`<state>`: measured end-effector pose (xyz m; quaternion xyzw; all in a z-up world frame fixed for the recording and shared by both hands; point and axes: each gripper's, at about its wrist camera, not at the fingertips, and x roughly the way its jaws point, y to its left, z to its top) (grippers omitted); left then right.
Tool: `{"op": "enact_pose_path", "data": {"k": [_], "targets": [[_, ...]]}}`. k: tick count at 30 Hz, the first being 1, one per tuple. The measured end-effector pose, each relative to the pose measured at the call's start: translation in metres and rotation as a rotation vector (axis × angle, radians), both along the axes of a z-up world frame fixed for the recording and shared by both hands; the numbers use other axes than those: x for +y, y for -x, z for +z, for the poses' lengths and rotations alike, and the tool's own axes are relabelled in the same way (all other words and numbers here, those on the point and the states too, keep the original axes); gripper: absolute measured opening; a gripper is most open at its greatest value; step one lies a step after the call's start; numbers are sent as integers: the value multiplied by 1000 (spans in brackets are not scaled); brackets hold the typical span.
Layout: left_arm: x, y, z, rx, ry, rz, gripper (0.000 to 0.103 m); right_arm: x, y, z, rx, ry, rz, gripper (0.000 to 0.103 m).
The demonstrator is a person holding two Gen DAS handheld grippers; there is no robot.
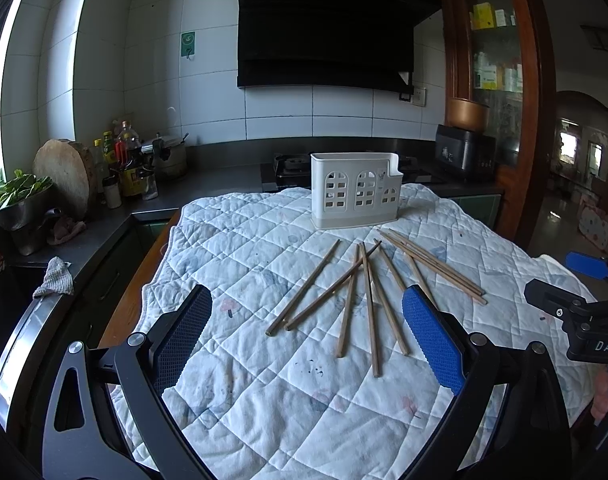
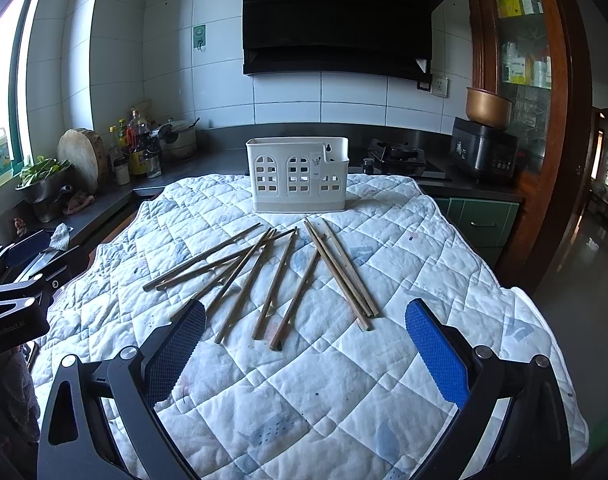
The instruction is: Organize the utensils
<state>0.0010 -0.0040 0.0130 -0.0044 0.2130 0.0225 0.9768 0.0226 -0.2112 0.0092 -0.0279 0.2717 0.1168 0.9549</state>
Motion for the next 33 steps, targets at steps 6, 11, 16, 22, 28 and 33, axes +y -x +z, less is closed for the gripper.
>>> {"op": "enact_pose_path", "data": {"k": [6,11,16,22,28,33], "targets": [[0,0,0,0,0,0,96,1,-2,0,4,0,4,97],[-2,-2,0,3,-4,-2,96,1,-3,-1,5,-3,3,97],[-2,-3,-1,3,-4,-1,96,2,-5,-3,9,-1,3,97],[1,-9,-5,13,-2,0,96,2,-9,-6,17,-4,8,97],[5,-17,-5,22,-5,4,96,2,-18,-8,25,-5,20,97],[9,-25,-4,30,-12,16,96,1,-26,-8,22,-3,37,97]]}}
